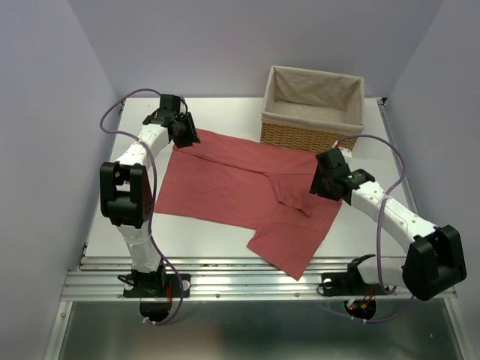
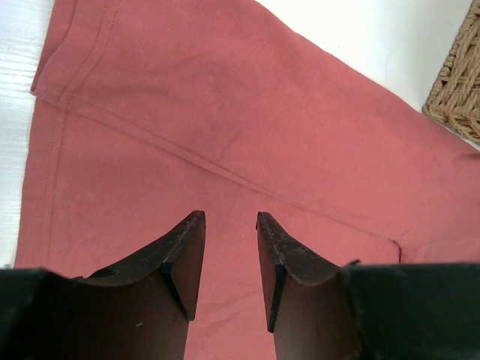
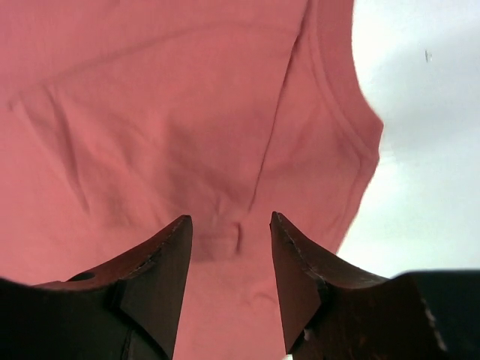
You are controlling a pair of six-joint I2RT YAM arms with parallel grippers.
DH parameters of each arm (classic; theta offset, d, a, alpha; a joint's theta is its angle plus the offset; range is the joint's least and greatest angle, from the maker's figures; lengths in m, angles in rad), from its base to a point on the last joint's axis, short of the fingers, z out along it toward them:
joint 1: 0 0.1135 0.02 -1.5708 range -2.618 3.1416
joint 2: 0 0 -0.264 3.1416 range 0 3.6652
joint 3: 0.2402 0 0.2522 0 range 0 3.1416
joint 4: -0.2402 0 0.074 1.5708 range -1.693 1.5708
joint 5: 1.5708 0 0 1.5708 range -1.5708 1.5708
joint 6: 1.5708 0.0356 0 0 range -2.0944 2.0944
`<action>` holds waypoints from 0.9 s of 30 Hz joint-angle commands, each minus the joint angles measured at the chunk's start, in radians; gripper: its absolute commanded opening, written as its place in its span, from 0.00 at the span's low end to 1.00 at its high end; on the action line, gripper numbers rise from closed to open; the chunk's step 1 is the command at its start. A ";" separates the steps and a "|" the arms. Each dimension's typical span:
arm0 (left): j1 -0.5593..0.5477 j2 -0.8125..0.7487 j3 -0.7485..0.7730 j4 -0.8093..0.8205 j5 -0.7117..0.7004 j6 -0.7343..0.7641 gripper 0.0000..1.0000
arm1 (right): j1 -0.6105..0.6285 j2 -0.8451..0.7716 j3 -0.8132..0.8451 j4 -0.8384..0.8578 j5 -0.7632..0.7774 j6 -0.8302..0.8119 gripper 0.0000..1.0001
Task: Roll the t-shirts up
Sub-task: Move the bin to the center of the board.
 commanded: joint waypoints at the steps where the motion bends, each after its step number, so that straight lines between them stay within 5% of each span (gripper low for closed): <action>1: -0.027 -0.016 0.050 0.005 -0.011 0.014 0.45 | -0.141 0.030 -0.033 0.201 -0.215 -0.004 0.51; 15: -0.027 0.132 0.033 0.041 -0.018 -0.005 0.44 | -0.308 0.303 -0.035 0.473 -0.315 0.020 0.31; 27: -0.024 0.268 0.140 -0.011 -0.040 0.012 0.44 | -0.337 0.450 -0.064 0.533 -0.240 0.024 0.27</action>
